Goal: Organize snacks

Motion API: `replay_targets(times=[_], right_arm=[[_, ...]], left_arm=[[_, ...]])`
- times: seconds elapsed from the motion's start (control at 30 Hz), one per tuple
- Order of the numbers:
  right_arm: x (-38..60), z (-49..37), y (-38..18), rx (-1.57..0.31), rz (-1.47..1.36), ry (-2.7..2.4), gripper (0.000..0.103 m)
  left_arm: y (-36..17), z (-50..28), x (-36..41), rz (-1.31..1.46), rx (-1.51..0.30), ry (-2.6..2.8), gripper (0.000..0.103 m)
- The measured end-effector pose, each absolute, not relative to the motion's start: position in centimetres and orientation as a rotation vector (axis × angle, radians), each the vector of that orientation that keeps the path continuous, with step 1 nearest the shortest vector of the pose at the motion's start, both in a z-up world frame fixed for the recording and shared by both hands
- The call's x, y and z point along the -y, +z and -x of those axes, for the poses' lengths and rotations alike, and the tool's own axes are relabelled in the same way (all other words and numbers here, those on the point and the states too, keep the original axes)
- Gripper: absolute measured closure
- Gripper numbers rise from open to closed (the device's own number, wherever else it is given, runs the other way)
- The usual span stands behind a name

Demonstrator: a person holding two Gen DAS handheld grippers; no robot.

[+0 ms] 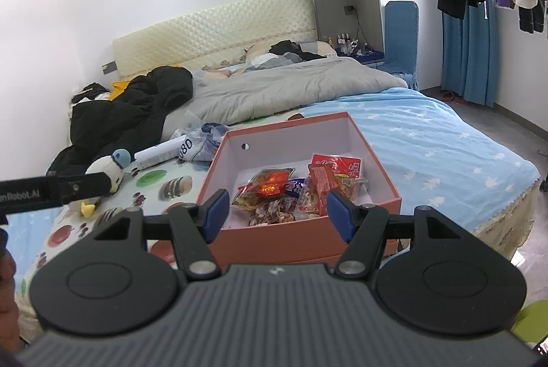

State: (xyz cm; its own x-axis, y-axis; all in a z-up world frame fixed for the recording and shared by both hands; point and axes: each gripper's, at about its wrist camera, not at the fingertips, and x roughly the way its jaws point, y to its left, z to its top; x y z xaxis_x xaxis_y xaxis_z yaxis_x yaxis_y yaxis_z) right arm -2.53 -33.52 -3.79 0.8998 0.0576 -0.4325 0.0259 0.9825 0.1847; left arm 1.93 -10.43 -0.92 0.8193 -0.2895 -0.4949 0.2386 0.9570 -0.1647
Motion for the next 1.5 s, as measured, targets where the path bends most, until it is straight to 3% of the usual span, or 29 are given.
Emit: replay_targets(times=[0.1,0.27,0.33,0.37,0.4,0.67,0.7,1.5], right_arm=[[33.7,1.9,-4.1,-0.453,-0.194,0.009,0.038],[33.7,0.8,-4.9,-0.476,-0.177,-0.008,0.038],[33.9,0.3,-5.1,-0.487,-0.184,-0.016,0.025],[34.0,0.2,-5.2,-0.487,-0.183,-0.022,0.011],[34.1,0.1,-5.3,-0.483,-0.181,-0.028,0.008],[34.2,-0.3,-5.4,-0.474,-0.194,-0.010,0.007],[34.2,-0.4,-5.5,-0.477,-0.198,-0.012,0.000],[34.3,-0.5,-5.6,-0.484,-0.202,-0.032,0.000]], left_arm=[[-1.2,-2.9,10.6,0.097,-0.551,-0.286,0.017],[-1.6,-3.9,10.3,0.117,-0.546,-0.300,0.002],[-1.8,-4.2,10.1,0.118,-0.558,-0.309,0.001],[-1.8,-4.3,10.1,0.114,-0.560,-0.306,0.001],[-2.0,-4.4,10.1,0.107,-0.562,-0.301,0.001],[-2.7,-4.7,10.0,0.097,-0.593,-0.273,0.001],[-2.6,-4.7,10.1,0.092,-0.595,-0.266,0.001],[-2.6,-4.9,10.2,0.061,-0.623,-0.224,0.000]])
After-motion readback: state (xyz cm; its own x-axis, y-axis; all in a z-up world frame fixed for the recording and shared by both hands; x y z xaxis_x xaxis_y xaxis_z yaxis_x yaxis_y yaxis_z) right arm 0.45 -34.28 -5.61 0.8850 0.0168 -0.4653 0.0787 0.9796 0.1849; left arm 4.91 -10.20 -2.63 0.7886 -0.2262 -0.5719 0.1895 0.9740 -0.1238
